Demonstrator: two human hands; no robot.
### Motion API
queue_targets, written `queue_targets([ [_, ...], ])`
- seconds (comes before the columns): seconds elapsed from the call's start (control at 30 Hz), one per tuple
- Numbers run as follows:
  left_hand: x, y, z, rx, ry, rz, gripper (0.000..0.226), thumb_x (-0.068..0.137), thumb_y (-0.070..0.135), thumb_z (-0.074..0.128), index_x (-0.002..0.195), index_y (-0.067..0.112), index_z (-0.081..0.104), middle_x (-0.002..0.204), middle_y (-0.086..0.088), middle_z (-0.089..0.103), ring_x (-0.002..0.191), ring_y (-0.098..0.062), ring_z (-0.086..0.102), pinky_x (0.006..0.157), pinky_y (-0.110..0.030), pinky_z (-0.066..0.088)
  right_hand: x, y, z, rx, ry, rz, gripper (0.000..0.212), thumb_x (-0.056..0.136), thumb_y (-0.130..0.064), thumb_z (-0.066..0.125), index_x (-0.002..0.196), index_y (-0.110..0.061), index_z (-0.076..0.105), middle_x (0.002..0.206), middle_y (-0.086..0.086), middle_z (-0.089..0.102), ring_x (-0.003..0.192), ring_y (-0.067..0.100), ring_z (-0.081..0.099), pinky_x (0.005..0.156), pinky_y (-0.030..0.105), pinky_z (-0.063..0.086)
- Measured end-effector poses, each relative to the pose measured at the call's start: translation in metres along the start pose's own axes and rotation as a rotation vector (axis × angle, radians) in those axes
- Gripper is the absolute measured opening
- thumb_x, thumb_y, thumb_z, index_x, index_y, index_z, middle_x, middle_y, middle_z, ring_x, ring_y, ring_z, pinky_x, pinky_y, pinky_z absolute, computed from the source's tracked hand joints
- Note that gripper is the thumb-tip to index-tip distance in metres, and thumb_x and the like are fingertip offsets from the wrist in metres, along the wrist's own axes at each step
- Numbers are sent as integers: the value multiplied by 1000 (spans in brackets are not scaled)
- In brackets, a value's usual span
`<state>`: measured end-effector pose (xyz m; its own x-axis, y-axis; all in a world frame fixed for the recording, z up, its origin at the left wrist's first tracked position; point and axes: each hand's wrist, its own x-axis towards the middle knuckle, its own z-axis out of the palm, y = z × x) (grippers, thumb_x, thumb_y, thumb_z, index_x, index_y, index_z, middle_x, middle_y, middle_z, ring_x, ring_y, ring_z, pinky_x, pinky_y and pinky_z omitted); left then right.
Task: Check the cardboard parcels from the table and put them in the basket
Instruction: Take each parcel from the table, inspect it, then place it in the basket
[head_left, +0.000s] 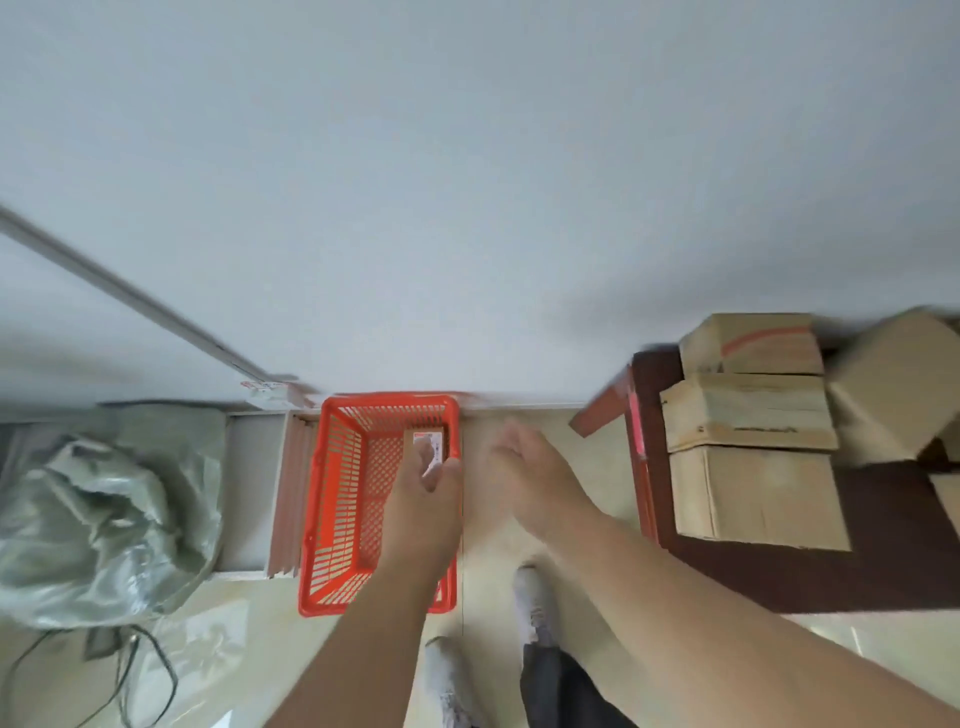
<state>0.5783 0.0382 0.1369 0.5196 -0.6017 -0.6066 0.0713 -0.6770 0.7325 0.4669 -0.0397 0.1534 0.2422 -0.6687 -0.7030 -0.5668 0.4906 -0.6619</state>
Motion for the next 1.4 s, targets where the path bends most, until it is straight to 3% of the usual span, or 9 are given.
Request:
queue_targets([
  [0.07, -31, 29, 0, -10, -13, 30, 57, 107, 30, 56, 161, 27, 36, 160, 10, 46, 127, 1, 48, 100, -23, 35, -25, -14, -25, 8, 6, -36, 9, 107, -26, 51, 109, -25, 59, 102, -14, 58, 96, 9, 57, 80, 26, 43],
  [0.23, -96, 69, 0, 9, -43, 115, 57, 108, 30, 55, 162, 29, 35, 154, 10, 51, 103, 12, 52, 84, -15, 39, -94, -23, -76, 38, 61, -77, 56, 108, -33, 52, 155, -3, 42, 162, 10, 45, 148, 25, 44, 118, 40, 36],
  [0.47, -177, 80, 13, 35, -91, 220, 58, 107, 35, 55, 161, 30, 35, 162, 9, 44, 133, -5, 47, 109, -31, 40, -192, 7, -126, 79, 214, -106, 53, 108, -34, 50, 149, -2, 47, 152, 10, 53, 134, 27, 54, 108, 42, 45],
  [0.67, -229, 87, 44, 60, -187, 281, 55, 109, 31, 53, 162, 27, 34, 163, 8, 42, 140, -9, 46, 100, -28, 35, -253, 34, -171, 153, 300, -77, 43, 108, -33, 48, 144, -9, 51, 147, 15, 57, 134, 37, 55, 115, 52, 46],
  [0.87, -256, 105, 94, 33, -241, 304, 54, 109, 35, 52, 160, 30, 36, 139, 19, 59, 102, 8, 53, 97, -29, 38, -279, 64, -227, 218, 346, -68, 14, 112, -28, 45, 120, -35, 54, 112, -22, 62, 91, -7, 55, 69, 12, 42],
  [1.0, -269, 114, 142, 39, -258, 266, 47, 110, 27, 51, 156, 25, 42, 117, 27, 59, 70, 24, 56, 67, 1, 40, -271, 93, -272, 209, 385, -59, 32, 113, -27, 45, 144, -22, 50, 119, -17, 62, 99, 0, 57, 88, 22, 39],
  [1.07, -276, 120, 172, 64, -257, 236, 41, 110, 22, 51, 151, 25, 46, 98, 32, 49, 60, 32, 49, 50, 4, 36, -260, 112, -301, 211, 398, -28, 51, 111, -32, 47, 158, -13, 42, 152, -4, 55, 132, 13, 54, 102, 26, 35],
  [1.27, -265, 112, 290, 128, -209, 201, 51, 108, 28, 54, 157, 29, 41, 153, 14, 50, 128, -6, 51, 113, -34, 42, -220, 178, -412, 268, 374, 31, 59, 109, -36, 50, 163, -16, 36, 165, -2, 43, 150, 15, 41, 115, 31, 33],
  [1.4, -275, 110, 366, 125, -166, 141, 50, 108, 26, 54, 157, 26, 42, 156, 9, 48, 125, -6, 48, 100, -28, 34, -200, 214, -485, 264, 350, 84, 58, 108, -33, 50, 162, -15, 38, 164, 1, 45, 150, 17, 42, 111, 31, 33],
])
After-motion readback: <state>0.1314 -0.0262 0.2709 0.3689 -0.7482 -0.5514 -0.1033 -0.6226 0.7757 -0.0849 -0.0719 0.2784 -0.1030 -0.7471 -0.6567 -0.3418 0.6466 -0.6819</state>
